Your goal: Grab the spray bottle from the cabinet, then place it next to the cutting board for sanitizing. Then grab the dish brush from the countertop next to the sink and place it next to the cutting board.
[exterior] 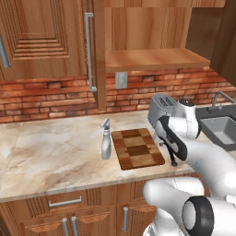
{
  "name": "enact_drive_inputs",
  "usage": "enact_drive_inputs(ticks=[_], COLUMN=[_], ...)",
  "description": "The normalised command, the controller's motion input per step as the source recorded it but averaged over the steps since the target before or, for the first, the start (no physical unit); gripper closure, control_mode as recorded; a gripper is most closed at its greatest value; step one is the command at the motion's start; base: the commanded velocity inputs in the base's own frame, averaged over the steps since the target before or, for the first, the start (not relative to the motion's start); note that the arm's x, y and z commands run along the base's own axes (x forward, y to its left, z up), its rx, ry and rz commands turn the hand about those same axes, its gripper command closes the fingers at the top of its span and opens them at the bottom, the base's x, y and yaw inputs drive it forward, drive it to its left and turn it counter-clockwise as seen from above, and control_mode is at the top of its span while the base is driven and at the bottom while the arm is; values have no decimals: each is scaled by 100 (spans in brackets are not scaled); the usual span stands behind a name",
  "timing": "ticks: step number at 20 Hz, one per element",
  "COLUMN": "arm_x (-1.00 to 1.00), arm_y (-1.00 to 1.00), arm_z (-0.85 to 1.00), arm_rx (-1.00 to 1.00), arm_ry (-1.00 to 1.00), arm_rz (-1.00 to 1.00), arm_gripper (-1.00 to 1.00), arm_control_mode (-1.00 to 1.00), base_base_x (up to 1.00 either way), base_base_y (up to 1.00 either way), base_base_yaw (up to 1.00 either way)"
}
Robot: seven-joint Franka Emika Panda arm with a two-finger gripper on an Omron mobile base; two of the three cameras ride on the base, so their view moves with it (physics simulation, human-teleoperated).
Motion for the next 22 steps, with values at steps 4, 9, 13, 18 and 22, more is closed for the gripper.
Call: enact_drive_inputs(ticks=[4,9,13,18,22], arm_x=[-77,-84,-82,-71,-66], arm_y=[34,30,13,0,1], arm_z=[94,100,100,100,100], arm_rx=[0,-3,-5,-3,0], arm_ry=[-28,-34,-28,-19,-23], arm_rz=[0,0,0,0,0], arm_gripper=[-100,-100,-100,-100,-100], arm_control_mode=[-100,-100,-100,-100,-100], base_base_x=[0,0,0,0,0], base_base_y=[0,0,0,0,0], base_base_yaw=[0,0,0,0,0])
